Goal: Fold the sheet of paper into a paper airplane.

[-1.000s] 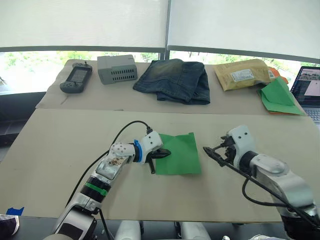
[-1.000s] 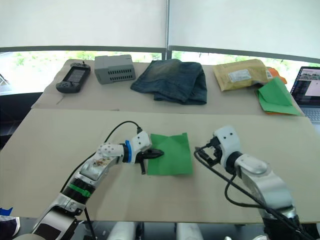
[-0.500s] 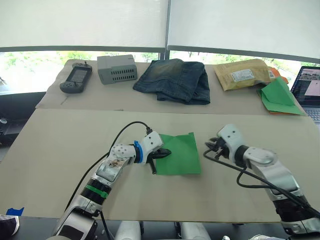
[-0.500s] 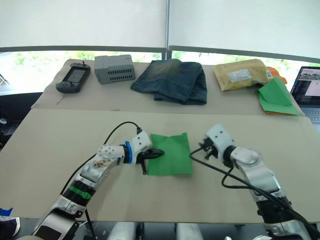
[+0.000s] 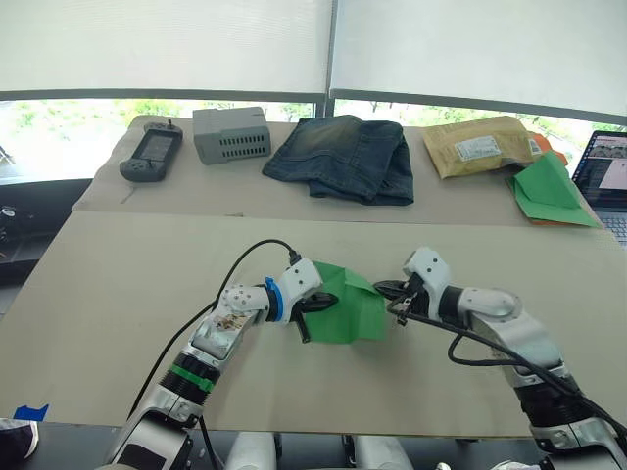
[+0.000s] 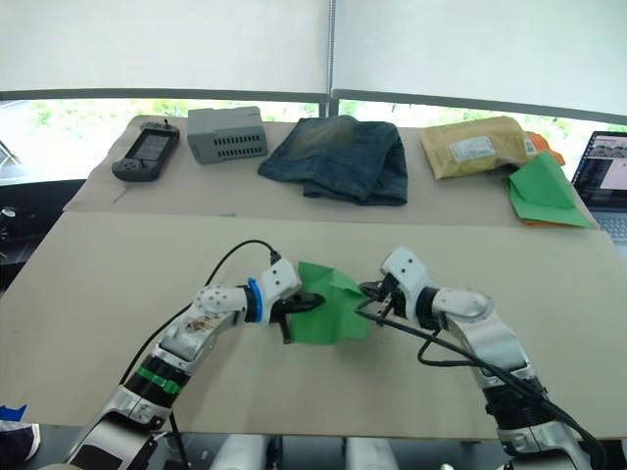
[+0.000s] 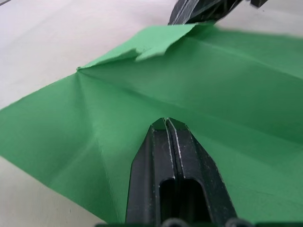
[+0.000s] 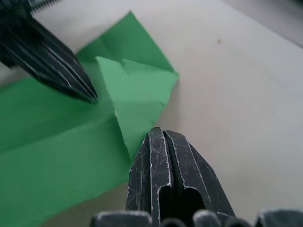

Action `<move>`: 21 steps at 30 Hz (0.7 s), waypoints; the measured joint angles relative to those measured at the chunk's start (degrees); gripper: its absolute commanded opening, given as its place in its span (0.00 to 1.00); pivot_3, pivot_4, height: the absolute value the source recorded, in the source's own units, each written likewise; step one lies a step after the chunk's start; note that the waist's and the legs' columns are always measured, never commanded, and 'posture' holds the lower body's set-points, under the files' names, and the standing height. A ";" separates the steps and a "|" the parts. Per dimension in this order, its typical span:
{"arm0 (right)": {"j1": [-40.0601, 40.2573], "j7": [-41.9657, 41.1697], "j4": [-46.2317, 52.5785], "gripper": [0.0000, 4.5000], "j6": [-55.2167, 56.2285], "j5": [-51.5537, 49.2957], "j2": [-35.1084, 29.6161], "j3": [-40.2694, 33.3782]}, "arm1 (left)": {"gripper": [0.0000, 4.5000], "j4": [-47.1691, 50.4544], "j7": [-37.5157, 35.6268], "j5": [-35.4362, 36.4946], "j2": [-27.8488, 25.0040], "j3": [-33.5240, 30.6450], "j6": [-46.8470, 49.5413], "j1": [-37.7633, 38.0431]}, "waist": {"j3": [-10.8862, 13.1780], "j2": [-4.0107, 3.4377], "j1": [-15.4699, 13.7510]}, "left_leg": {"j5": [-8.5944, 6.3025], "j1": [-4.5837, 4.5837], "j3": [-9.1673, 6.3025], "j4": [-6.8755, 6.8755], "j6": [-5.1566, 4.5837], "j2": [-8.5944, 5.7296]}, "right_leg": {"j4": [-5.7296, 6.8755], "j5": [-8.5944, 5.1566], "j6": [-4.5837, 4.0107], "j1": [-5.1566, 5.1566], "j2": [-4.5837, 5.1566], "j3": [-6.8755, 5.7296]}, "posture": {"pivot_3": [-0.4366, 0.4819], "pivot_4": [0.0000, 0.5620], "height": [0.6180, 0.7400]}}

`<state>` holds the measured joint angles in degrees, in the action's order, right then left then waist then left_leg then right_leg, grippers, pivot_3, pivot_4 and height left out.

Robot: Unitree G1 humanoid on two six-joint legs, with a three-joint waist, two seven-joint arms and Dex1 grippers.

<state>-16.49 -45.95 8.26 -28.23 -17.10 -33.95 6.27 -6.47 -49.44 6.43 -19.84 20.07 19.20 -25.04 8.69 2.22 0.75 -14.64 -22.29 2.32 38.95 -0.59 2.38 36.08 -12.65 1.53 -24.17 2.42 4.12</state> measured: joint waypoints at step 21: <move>2.13 -3.50 0.48 0.01 -3.61 -0.42 -1.33 -0.04 | 0.00 3.31 0.98 0.26 -0.82 -0.77 1.53 2.39 | 0.00 0.00 0.14 | 0.00 0.00 -0.01 -0.01 0.00 0.00 | 0.01 0.00 -0.01 -0.02 -0.01 0.00 | 0.48 0.27 1.00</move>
<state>-14.36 -49.45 8.74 -31.83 -17.52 -35.28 6.23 -3.16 -48.46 6.69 -20.65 19.30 20.73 -22.65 8.69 2.22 0.89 -14.64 -22.28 2.31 38.94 -0.59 2.38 36.09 -12.65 1.52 -24.19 2.41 4.12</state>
